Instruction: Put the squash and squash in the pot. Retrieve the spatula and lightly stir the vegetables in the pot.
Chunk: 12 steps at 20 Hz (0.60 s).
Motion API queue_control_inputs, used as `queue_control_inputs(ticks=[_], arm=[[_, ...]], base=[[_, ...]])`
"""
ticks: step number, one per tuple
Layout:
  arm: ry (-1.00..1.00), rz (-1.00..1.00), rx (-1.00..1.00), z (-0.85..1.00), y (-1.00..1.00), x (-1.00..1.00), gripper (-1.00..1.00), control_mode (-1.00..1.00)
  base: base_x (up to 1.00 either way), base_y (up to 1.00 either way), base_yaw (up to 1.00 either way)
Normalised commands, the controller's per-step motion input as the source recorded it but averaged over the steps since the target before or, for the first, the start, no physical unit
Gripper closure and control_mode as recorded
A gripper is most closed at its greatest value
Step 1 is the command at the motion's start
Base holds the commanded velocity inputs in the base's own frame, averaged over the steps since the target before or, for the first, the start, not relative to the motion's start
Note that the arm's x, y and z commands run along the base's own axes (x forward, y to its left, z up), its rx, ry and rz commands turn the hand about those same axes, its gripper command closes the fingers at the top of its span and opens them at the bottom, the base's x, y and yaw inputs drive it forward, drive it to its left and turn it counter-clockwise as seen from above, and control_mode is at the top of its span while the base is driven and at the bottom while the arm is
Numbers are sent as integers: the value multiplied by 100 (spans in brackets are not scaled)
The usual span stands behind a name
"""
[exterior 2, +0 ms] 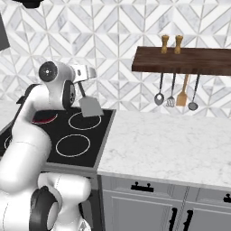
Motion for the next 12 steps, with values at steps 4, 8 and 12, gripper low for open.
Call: queue_control_inputs(ticks=[4,8,12], arm=[[0,0,0,0,0,0,100,100],[0,0,0,0,0,0,100,100],[0,0,0,0,0,0,100,100]], base=[[-23,94,0],[-25,99,0],[-3,83,0]])
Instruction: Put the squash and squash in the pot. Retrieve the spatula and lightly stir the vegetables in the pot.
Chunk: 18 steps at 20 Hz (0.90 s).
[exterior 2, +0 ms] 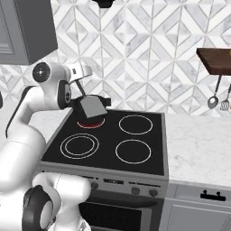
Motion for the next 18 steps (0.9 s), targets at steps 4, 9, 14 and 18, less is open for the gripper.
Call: queue_control_inputs(ticks=[4,9,14,18], arm=[[0,0,0,0,0,0,100,100],[0,0,0,0,0,0,100,100],[0,2,17,4,-13,46,100,-100],[0,17,29,0,-31,89,100,-100]], base=[[35,37,0],[98,0,0],[36,-1,0],[0,0,0]])
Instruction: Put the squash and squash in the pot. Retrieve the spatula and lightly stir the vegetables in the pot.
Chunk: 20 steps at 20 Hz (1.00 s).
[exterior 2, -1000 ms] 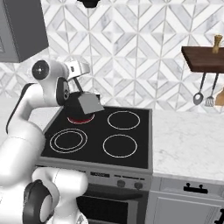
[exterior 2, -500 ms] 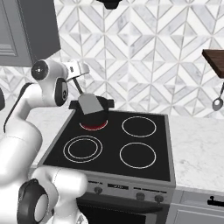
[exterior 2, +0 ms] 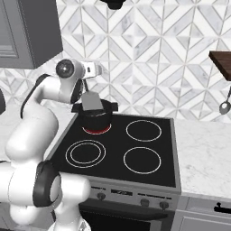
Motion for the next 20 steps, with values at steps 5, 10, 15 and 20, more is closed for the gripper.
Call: queue_control_inputs(ticks=[5,10,15,20], arm=[[0,12,11,-9,-4,95,100,-100],[0,1,-1,-26,0,90,100,-100],[8,0,-1,-43,7,52,100,-100],[15,0,0,-36,22,61,100,-100]], base=[[0,0,0],[0,0,0],[0,0,0],[0,0,0]])
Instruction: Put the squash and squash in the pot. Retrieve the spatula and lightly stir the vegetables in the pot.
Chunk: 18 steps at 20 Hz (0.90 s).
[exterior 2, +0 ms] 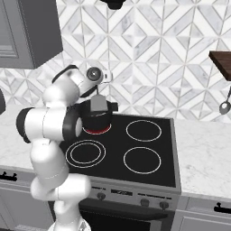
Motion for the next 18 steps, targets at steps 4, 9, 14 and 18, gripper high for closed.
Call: queue_control_inputs(ticks=[4,9,14,18], arm=[[10,0,0,-20,20,54,100,-100],[0,0,0,-12,10,41,100,-100],[0,0,0,-38,3,27,100,-100],[0,-6,-1,-42,1,9,100,-100]], base=[[0,0,0],[0,0,0],[0,0,0],[0,0,0]])
